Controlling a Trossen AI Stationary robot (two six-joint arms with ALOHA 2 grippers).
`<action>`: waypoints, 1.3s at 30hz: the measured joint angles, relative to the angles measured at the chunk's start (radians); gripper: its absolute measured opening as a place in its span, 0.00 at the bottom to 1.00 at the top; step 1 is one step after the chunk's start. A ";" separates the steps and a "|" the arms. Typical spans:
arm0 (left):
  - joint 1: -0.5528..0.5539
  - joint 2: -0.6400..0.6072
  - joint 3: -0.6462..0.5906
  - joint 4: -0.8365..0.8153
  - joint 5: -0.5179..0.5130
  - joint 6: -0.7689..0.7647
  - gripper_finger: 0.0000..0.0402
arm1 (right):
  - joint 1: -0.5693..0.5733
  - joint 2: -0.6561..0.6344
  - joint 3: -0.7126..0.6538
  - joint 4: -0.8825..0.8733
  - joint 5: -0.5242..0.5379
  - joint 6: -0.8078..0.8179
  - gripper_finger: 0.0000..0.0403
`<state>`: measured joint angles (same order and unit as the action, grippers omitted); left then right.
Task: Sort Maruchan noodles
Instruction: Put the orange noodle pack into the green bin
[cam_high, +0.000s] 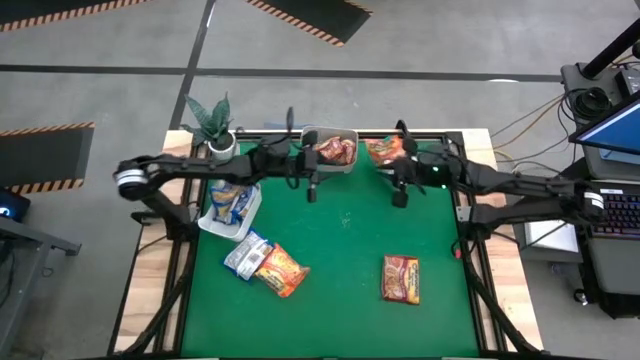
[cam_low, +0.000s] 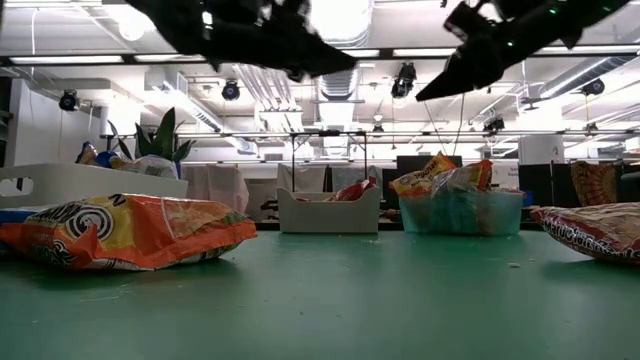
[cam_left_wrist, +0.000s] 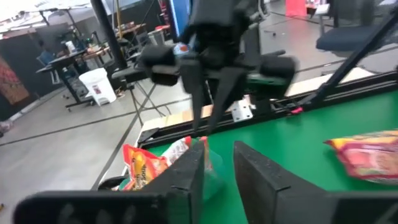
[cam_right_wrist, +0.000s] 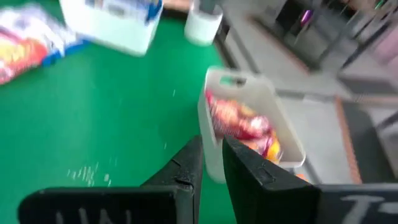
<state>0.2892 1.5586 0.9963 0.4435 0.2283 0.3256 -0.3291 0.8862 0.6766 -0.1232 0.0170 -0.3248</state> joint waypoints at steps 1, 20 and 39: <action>0.007 0.032 0.030 0.000 0.000 0.000 0.20 | 0.003 -0.024 -0.032 0.048 0.000 -0.007 0.13; 0.103 0.549 0.531 0.033 0.008 -0.059 0.55 | 0.005 -0.389 -0.244 0.208 -0.287 -0.007 0.08; 0.134 0.879 1.212 -0.695 -0.059 -0.218 0.51 | 0.004 -0.521 -0.342 0.202 -0.287 0.124 0.08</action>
<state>0.4236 2.4379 2.2088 -0.2518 0.1692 0.1076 -0.3248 0.3656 0.3349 0.0785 -0.2699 -0.2008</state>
